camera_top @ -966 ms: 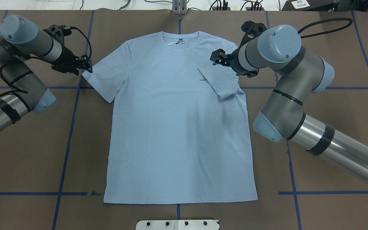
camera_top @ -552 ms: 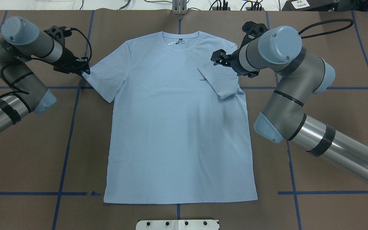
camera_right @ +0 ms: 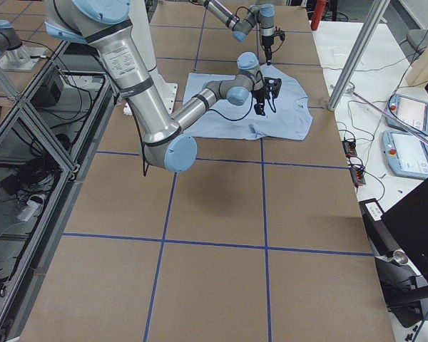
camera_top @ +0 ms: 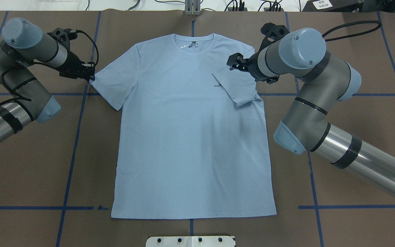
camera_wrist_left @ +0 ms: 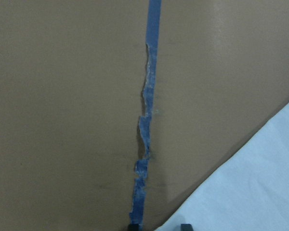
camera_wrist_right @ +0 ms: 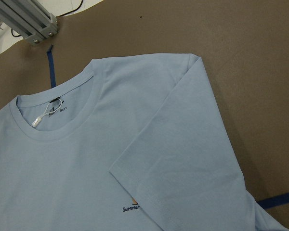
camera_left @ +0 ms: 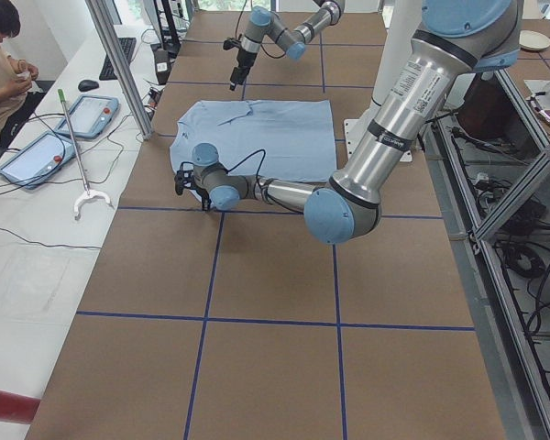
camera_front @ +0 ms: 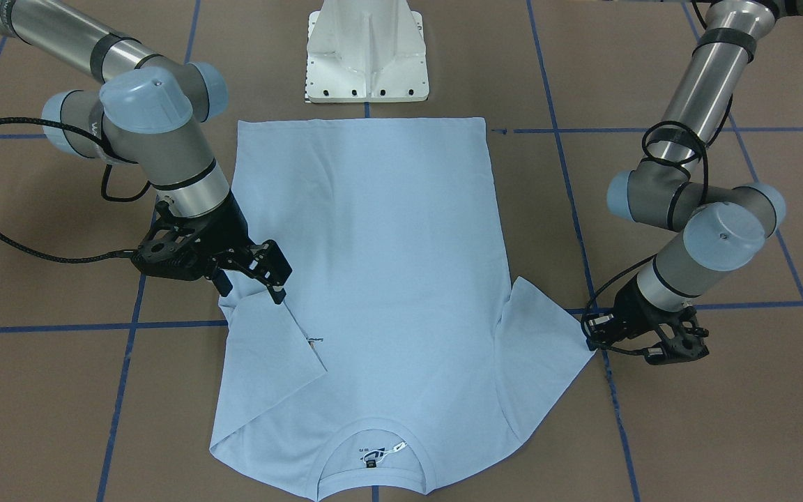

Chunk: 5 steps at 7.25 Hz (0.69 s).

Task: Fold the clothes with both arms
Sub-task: 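Release the folded sleeve with the right gripper while the left arm approaches, then grasp the sleeve nearest the left gripper and fold it inward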

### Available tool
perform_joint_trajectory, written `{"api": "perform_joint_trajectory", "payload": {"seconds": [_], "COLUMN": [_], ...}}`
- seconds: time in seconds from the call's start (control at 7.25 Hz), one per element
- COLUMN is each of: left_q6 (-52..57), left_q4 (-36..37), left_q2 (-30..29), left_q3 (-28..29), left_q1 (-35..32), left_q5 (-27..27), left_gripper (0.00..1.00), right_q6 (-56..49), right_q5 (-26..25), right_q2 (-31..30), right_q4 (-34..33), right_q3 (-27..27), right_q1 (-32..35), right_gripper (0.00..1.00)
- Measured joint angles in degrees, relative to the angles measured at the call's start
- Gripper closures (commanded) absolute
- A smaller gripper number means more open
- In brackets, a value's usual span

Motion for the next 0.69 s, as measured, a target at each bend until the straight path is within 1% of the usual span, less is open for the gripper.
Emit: {"api": "perform_joint_trajectory", "payload": {"seconds": [0.41,0.69], "left_q6": [-1.2,-7.3], "left_q4": [-0.1,0.0], "left_q2": [-0.3,-1.7], "left_q3": [-1.3,-4.4], "left_q1": [0.0,0.5], "left_q5": [-0.2,-0.4], "left_gripper": [1.00,1.00], "right_q6": [0.0,-0.1], "right_q5": [0.1,0.7], "right_q2": [-0.5,-2.3], "right_q4": [0.0,0.1], "right_q3": [0.8,2.8], "right_q1": [0.1,0.1], "right_gripper": [0.00,0.00]}}
